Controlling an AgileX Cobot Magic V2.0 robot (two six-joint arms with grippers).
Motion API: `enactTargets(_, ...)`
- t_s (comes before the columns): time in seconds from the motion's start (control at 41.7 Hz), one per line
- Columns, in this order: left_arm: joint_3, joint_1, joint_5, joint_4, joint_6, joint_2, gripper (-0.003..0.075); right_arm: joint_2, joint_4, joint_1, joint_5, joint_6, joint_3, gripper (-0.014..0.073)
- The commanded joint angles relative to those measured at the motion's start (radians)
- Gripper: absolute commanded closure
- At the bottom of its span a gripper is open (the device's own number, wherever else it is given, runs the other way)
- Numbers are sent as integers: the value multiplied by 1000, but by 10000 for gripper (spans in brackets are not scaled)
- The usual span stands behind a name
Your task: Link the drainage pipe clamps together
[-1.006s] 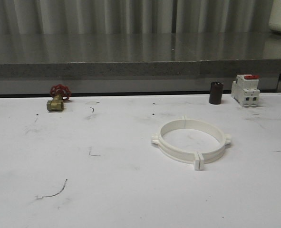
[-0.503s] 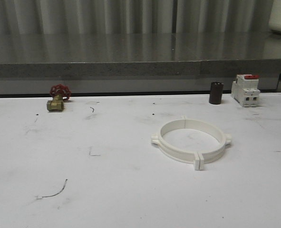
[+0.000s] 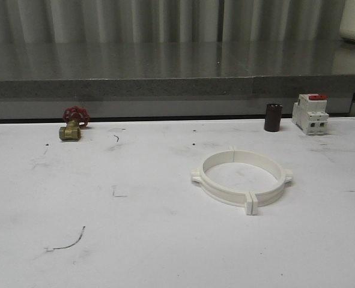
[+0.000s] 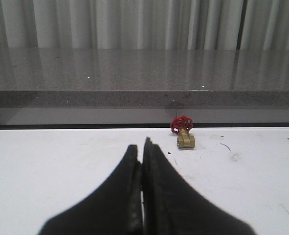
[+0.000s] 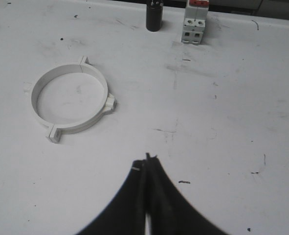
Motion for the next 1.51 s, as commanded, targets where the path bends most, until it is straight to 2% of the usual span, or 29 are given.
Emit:
enactTargets(0.0,24,-6,-90,-2,1,-12,741,-3,-12,-2,-68,-1,-25,662)
enactTargets(0.671,24,-6,-90,-2,1,-12,741,-3,-12,-2,-68,-1,-25,662)
enactTargets(0.767,24,-6,-90,-2,1,-11,741,-74,-20,-17,-87,-2,1,662)
enactTargets(0.958,24,-6,-90,-2,1,-11,741,-340,-11,-99,-229,-2,173,662)
enactTargets(1.198,24,-6,-90,-2,1,-11,741,-614,6,-108,-444,-2,428,662)
enactTargets(1.318,24,-6,-90,-2,1,-11,741,-687,6,-108,-515,-2,522,662)
enactTargets(1.485,24,-6,-90,-2,1,-11,741,-689,6,-116,-636,-2,615,662)
